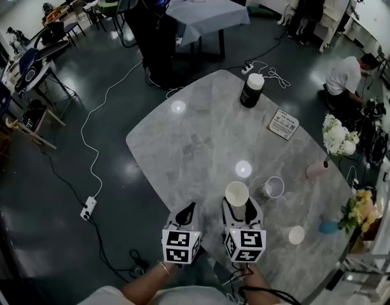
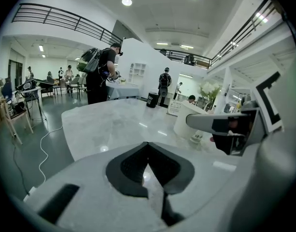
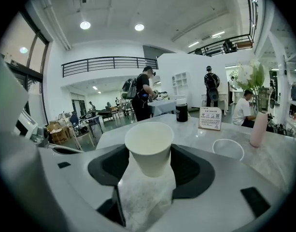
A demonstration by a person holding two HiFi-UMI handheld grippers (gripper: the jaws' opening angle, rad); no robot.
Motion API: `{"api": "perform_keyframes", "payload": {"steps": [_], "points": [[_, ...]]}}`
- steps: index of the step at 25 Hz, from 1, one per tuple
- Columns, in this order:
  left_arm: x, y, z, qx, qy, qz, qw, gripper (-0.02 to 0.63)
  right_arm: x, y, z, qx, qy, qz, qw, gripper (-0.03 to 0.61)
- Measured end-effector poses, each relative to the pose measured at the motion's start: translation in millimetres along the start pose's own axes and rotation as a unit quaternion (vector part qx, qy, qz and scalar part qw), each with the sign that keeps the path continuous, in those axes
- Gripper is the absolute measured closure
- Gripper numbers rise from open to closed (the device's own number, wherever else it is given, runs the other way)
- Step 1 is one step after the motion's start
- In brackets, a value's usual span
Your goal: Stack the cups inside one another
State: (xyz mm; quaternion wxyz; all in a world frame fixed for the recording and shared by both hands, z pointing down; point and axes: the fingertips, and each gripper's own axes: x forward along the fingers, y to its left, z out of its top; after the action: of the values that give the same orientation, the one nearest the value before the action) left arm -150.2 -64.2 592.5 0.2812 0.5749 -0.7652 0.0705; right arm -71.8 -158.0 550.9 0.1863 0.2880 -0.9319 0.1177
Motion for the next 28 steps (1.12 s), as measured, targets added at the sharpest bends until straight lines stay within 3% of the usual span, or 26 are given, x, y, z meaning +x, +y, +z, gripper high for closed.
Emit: {"api": "perform_keyframes", "payload": {"steps": [10,28], "points": [[11.2,-51.2,27.1,0.029,-0.019,-0.057,0.9978,0.611,-35.3,-43.9,23.8,0.008,-0.025,-0.06,0.998,0.334],[33.9,-119.9,47.8,0.076,-0.008,-0.14,0.9872,0.611,-69.9,-109.2,46.3,0.039,-0.049,-0.149,0.987,0.334]]}}
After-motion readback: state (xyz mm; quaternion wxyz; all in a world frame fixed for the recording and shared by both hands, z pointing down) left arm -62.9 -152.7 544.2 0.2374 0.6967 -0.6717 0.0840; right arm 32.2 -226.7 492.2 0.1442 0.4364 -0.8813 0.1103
